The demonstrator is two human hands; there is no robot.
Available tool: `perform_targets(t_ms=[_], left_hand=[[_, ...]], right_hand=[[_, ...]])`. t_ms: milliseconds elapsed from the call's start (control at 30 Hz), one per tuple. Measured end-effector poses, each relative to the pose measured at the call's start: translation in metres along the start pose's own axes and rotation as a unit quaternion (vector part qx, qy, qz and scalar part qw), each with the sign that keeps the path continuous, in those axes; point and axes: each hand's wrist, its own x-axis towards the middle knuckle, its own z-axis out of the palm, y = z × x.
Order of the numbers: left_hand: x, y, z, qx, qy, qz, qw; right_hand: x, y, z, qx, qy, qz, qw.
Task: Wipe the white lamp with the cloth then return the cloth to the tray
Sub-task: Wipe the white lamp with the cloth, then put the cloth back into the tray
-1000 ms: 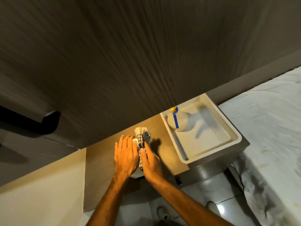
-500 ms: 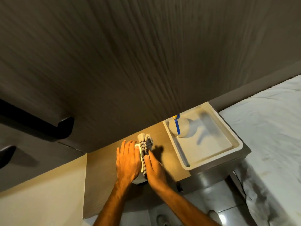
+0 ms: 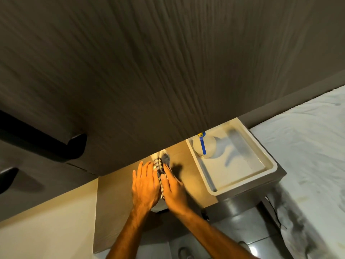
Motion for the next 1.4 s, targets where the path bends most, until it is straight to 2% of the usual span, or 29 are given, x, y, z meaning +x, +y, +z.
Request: perform_targets(t_ms=[67, 133, 267, 367, 433, 567, 633, 700, 733, 800, 833, 900, 967, 1033, 1100, 1167, 1300, 1333, 1400], left_hand=[[0.0, -0.005, -0.002, -0.006, 0.005, -0.025, 1.0], [-0.001, -0.016, -0.009, -0.029, 0.018, -0.048, 0.998], [-0.003, -0.029, -0.012, -0.003, 0.031, -0.021, 0.999], [0.002, -0.029, -0.009, -0.005, 0.033, -0.043, 0.999], [0.001, -0.025, -0.006, -0.016, 0.048, -0.057, 0.997], [-0.008, -0.013, -0.012, -0.025, 0.151, -0.05, 0.987], [-0.016, -0.001, -0.014, -0.029, 0.219, -0.015, 0.975], [-0.026, 0.025, -0.008, -0.075, 0.258, 0.041, 0.962], [-0.032, 0.044, -0.001, -0.109, 0.253, 0.074, 0.958], [-0.042, 0.082, 0.018, -0.173, 0.21, 0.109, 0.956], [-0.045, 0.097, 0.029, -0.213, 0.173, 0.096, 0.957], [-0.043, 0.112, 0.046, -0.295, 0.085, 0.017, 0.952], [-0.036, 0.11, 0.063, -0.263, 0.024, -0.044, 0.964], [-0.031, 0.103, 0.078, -0.165, -0.01, -0.055, 0.985], [-0.028, 0.098, 0.091, -0.117, -0.029, -0.051, 0.991], [-0.023, 0.095, 0.102, -0.095, -0.038, -0.049, 0.994], [-0.012, 0.092, 0.124, -0.044, -0.031, -0.044, 0.998], [-0.01, 0.091, 0.129, -0.035, -0.025, -0.042, 0.998], [-0.008, 0.09, 0.136, -0.03, -0.016, -0.038, 0.999]], right_hand=[[0.019, -0.009, 0.006, -0.016, -0.013, -0.004, 1.0], [0.026, -0.009, 0.013, -0.02, -0.02, 0.033, 0.999], [0.0, 0.006, 0.015, -0.068, 0.006, 0.088, 0.994], [-0.041, 0.007, 0.003, -0.107, 0.002, 0.064, 0.992], [-0.059, -0.008, -0.019, -0.117, -0.03, 0.042, 0.992], [-0.073, -0.053, -0.094, -0.061, -0.108, 0.054, 0.991], [-0.071, -0.071, -0.14, -0.05, -0.085, 0.044, 0.994], [-0.061, -0.085, -0.18, -0.105, -0.003, -0.004, 0.994], [-0.051, -0.089, -0.197, -0.179, 0.056, -0.041, 0.981], [-0.025, -0.089, -0.221, -0.31, 0.123, -0.087, 0.939], [-0.013, -0.086, -0.227, -0.365, 0.135, -0.082, 0.918], [0.01, -0.076, -0.229, -0.471, 0.132, -0.06, 0.87], [0.028, -0.056, -0.225, -0.545, 0.1, -0.057, 0.831], [0.04, -0.038, -0.219, -0.555, 0.076, -0.018, 0.828], [0.044, -0.022, -0.215, -0.54, 0.043, 0.053, 0.839], [0.045, -0.007, -0.212, -0.562, 0.02, 0.047, 0.825], [0.035, -0.001, -0.214, -0.604, 0.086, -0.041, 0.791], [0.035, 0.002, -0.216, -0.606, 0.085, -0.033, 0.79], [0.037, 0.002, -0.218, -0.584, 0.055, 0.023, 0.809]])
